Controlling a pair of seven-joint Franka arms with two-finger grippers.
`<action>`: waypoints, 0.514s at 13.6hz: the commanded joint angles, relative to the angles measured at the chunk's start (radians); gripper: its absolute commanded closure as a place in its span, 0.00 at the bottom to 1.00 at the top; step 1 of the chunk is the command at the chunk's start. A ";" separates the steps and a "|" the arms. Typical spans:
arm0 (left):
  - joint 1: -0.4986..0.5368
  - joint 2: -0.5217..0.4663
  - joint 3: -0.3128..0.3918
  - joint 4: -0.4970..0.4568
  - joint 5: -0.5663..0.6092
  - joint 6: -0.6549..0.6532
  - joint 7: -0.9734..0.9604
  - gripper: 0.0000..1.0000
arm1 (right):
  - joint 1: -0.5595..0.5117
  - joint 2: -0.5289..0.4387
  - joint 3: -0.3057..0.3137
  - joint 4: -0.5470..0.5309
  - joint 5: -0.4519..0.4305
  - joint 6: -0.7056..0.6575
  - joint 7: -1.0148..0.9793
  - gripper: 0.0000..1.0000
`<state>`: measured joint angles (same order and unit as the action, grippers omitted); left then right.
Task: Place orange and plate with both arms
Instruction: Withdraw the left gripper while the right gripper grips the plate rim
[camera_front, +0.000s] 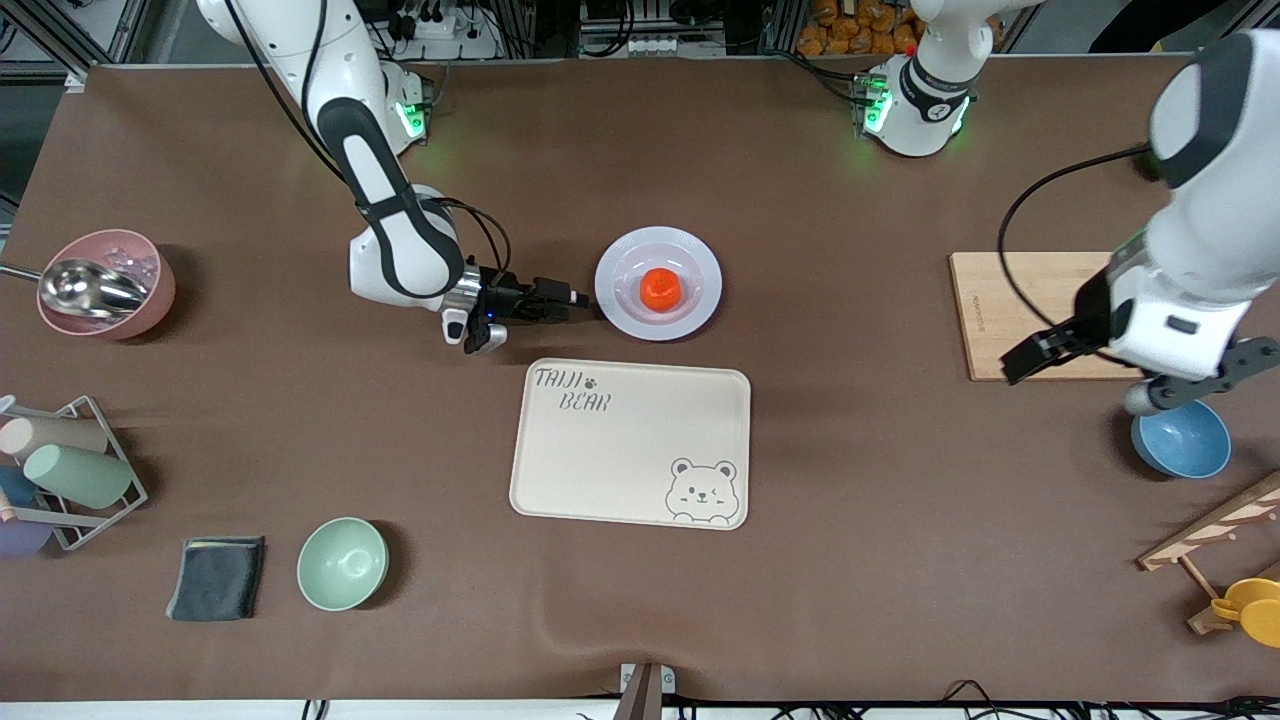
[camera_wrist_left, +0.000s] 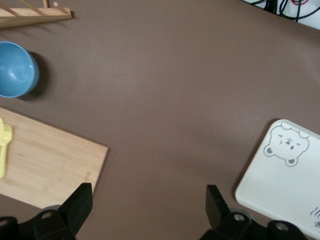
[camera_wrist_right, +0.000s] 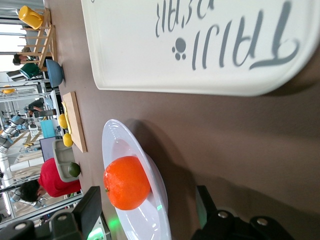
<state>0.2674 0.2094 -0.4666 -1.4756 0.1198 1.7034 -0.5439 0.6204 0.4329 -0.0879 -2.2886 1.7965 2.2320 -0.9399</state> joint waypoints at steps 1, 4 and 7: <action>0.021 -0.017 -0.012 0.023 0.027 -0.051 0.050 0.00 | 0.070 0.007 -0.009 0.008 0.095 0.056 -0.028 0.19; 0.047 -0.070 -0.012 0.023 0.024 -0.074 0.131 0.00 | 0.102 0.007 -0.010 0.011 0.133 0.078 -0.030 0.22; 0.044 -0.145 0.017 0.009 0.009 -0.088 0.215 0.00 | 0.134 0.020 -0.010 0.015 0.182 0.087 -0.036 0.27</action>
<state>0.3082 0.1371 -0.4640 -1.4444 0.1212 1.6412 -0.3895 0.7204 0.4362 -0.0879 -2.2859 1.9209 2.3085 -0.9504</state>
